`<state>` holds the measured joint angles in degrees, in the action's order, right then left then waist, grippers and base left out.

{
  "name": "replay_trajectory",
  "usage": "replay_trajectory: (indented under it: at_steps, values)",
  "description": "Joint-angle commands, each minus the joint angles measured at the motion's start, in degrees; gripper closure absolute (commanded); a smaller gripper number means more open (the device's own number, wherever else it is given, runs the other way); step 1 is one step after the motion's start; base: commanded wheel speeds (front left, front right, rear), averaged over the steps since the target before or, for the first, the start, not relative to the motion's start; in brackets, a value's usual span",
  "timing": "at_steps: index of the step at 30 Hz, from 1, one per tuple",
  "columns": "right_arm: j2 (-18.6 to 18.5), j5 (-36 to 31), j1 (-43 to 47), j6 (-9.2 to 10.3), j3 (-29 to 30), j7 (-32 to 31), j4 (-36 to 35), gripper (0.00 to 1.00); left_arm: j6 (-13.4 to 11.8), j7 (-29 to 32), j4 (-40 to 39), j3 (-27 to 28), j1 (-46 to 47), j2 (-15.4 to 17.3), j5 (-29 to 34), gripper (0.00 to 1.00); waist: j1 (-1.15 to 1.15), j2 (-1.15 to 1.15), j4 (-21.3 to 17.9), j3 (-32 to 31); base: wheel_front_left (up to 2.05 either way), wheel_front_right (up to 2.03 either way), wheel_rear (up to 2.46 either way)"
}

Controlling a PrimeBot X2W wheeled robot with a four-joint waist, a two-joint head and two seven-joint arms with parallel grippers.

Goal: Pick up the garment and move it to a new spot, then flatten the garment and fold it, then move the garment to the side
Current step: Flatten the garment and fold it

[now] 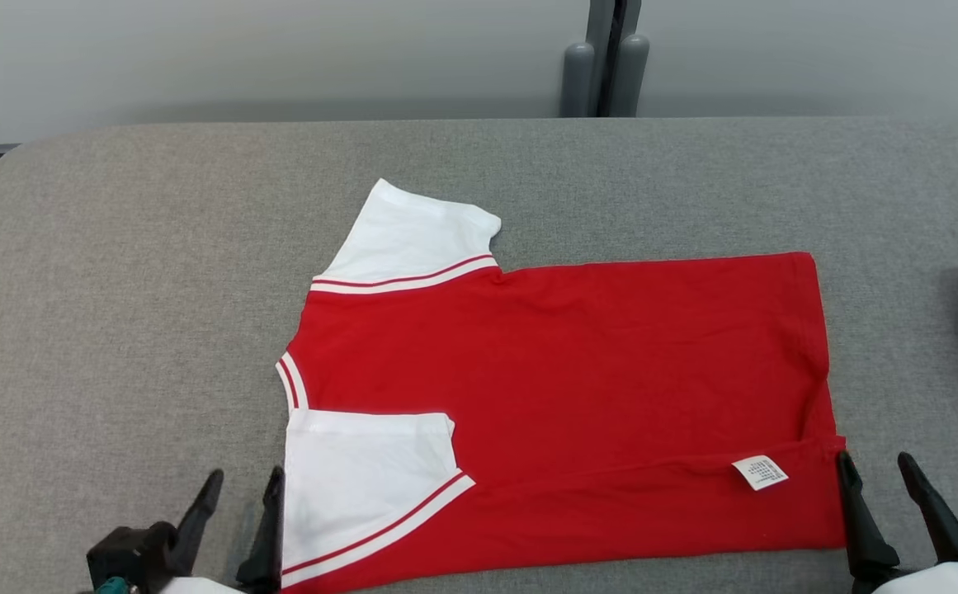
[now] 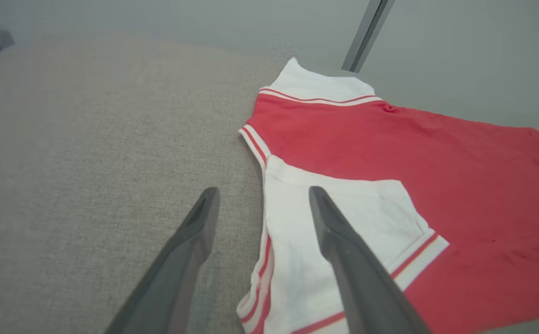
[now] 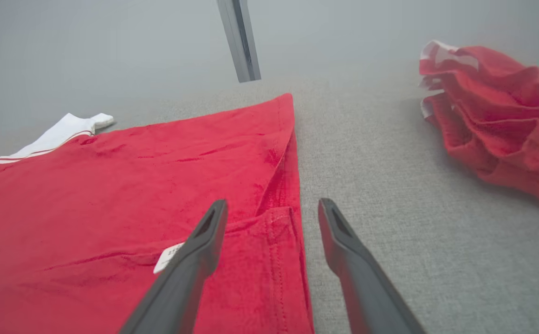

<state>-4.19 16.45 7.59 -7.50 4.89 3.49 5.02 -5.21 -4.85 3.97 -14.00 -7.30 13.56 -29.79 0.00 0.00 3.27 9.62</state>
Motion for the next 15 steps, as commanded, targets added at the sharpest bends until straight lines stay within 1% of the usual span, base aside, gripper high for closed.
replay_trajectory:
  at_steps: [1,7,10,15]
  values:
    - [-0.1,-1.0,0.0,0.00,0.5,0.9,-1.4,0.00,-0.9,-1.5,-0.8,0.6,1.5,0.6,1.4,0.00,0.00,0.00,-0.6,-0.7,0.00,0.00,0.00]
    - [0.3,-3.3,-1.3,0.01,1.1,1.6,-5.6,0.00,-2.5,-4.3,-2.8,2.0,2.9,1.8,3.5,0.00,0.00,0.00,-1.7,-3.0,0.00,0.00,0.00]
    - [0.3,-4.2,-1.6,0.00,1.3,1.3,-7.2,0.00,-3.3,-3.9,-3.7,2.2,3.1,2.6,4.3,0.00,0.00,0.00,-2.1,-4.1,0.00,0.00,0.00]
    - [0.4,-4.4,-1.4,0.00,1.2,0.5,-8.8,0.00,-3.6,-3.1,-4.8,2.1,2.5,3.2,4.6,0.00,0.00,0.00,-2.2,-4.6,0.00,0.00,0.00]
